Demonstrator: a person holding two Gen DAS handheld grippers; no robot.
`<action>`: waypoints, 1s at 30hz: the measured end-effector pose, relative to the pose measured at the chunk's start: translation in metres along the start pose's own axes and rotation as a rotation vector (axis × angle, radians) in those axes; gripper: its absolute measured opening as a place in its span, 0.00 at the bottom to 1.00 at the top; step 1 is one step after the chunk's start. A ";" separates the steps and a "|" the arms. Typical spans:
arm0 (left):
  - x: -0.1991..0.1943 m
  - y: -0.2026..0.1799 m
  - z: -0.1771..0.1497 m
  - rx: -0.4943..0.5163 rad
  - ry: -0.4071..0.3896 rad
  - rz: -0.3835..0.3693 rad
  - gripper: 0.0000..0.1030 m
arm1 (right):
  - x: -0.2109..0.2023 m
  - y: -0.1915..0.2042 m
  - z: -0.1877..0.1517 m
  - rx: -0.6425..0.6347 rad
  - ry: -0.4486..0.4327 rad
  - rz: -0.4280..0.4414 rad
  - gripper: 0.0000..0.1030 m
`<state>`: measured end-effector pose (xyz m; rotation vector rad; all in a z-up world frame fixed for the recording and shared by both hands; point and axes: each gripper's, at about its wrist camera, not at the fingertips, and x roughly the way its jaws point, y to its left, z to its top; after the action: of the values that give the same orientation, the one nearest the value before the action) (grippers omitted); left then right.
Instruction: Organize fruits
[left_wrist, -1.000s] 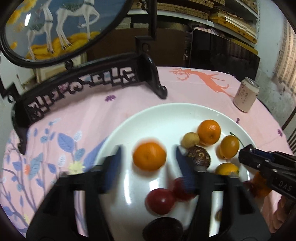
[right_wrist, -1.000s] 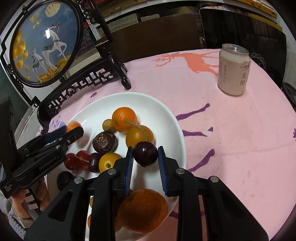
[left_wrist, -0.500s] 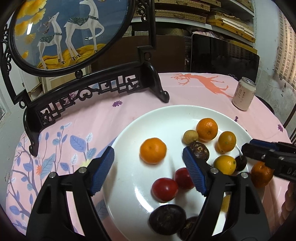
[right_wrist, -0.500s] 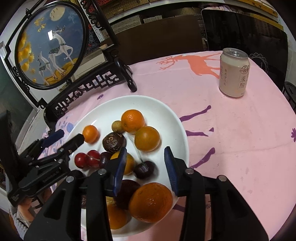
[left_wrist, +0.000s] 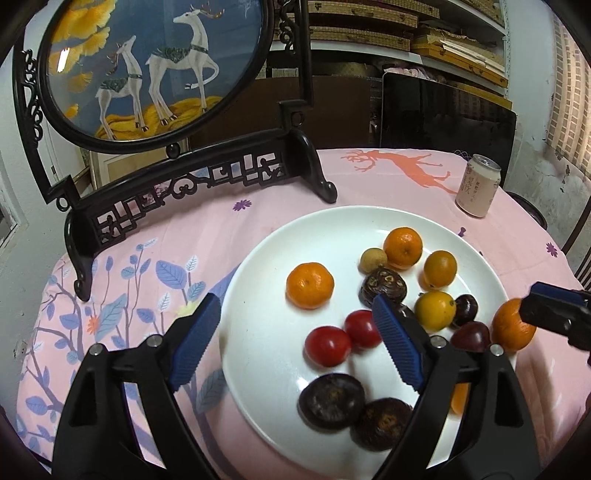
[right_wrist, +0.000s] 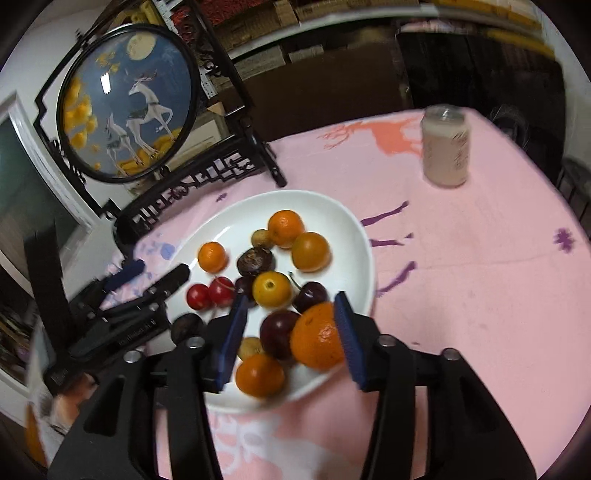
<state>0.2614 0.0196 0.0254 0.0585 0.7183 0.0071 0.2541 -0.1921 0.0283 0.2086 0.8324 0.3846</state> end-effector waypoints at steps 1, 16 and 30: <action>-0.002 -0.001 -0.001 0.005 0.001 0.002 0.84 | -0.002 0.002 -0.002 -0.010 -0.001 -0.023 0.53; -0.027 -0.007 -0.041 0.051 0.029 0.043 0.86 | 0.034 0.009 -0.013 0.038 0.052 0.107 0.55; -0.090 -0.024 -0.096 0.042 -0.026 0.041 0.94 | -0.032 0.035 -0.076 -0.095 -0.118 -0.141 0.60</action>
<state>0.1306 -0.0020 0.0113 0.1135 0.6909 0.0300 0.1683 -0.1715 0.0114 0.0825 0.7065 0.2760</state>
